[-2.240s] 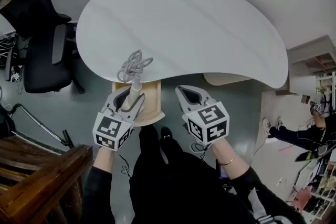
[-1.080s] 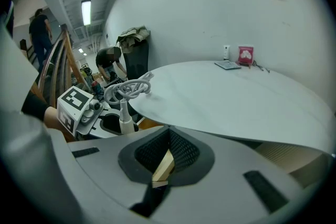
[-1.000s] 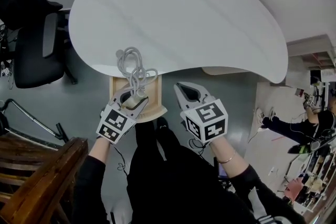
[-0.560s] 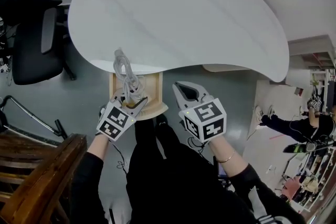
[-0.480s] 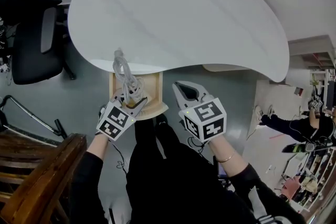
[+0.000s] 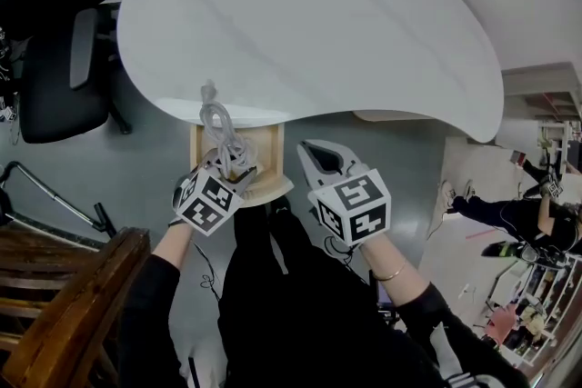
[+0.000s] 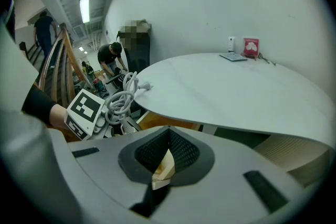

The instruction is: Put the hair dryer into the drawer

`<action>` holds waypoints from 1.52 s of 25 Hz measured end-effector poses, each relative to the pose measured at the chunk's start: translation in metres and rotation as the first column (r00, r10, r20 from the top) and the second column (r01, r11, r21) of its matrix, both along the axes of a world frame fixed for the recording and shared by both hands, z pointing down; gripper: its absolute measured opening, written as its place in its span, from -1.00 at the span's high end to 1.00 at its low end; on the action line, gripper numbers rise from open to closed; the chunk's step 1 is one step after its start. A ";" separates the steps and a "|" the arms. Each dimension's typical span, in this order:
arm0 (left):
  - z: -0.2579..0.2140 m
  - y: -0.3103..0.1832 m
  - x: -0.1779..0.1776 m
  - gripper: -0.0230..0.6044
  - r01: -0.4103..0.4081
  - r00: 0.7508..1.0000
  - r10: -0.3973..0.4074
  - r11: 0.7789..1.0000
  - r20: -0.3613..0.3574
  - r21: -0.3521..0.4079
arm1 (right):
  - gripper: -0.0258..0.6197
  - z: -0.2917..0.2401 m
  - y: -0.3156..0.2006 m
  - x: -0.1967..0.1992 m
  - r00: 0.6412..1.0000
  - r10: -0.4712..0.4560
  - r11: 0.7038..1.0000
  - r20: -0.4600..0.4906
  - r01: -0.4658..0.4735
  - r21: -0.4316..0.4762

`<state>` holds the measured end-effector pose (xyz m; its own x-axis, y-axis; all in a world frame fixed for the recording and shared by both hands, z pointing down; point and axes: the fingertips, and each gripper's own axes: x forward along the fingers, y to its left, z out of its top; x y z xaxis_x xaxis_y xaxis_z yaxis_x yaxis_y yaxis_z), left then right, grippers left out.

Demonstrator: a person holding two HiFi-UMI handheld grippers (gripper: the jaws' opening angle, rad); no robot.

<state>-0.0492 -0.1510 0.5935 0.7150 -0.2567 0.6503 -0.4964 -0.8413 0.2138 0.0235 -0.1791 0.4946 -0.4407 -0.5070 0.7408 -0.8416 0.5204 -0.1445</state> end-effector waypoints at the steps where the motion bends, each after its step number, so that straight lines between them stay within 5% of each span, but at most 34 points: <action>1: 0.002 -0.001 0.000 0.36 0.004 1.000 -0.003 1.000 0.008 -0.007 | 0.91 0.000 0.000 -0.001 1.000 -0.001 1.000 0.000 0.001 -0.001; 16: 0.024 -0.007 0.001 0.36 0.034 0.994 -0.023 0.995 0.110 -0.096 | 0.91 0.038 0.011 -0.020 0.998 -0.068 0.993 0.005 0.068 -0.098; 28: 0.033 -0.012 0.001 0.36 0.055 0.988 -0.034 0.988 0.147 -0.141 | 0.91 0.095 0.021 -0.039 0.987 -0.159 0.949 -0.013 0.149 -0.279; 38: 0.034 -0.015 0.008 0.36 0.043 0.989 -0.020 0.988 0.149 -0.148 | 0.91 0.107 0.026 -0.047 0.978 -0.207 0.926 -0.031 0.186 -0.330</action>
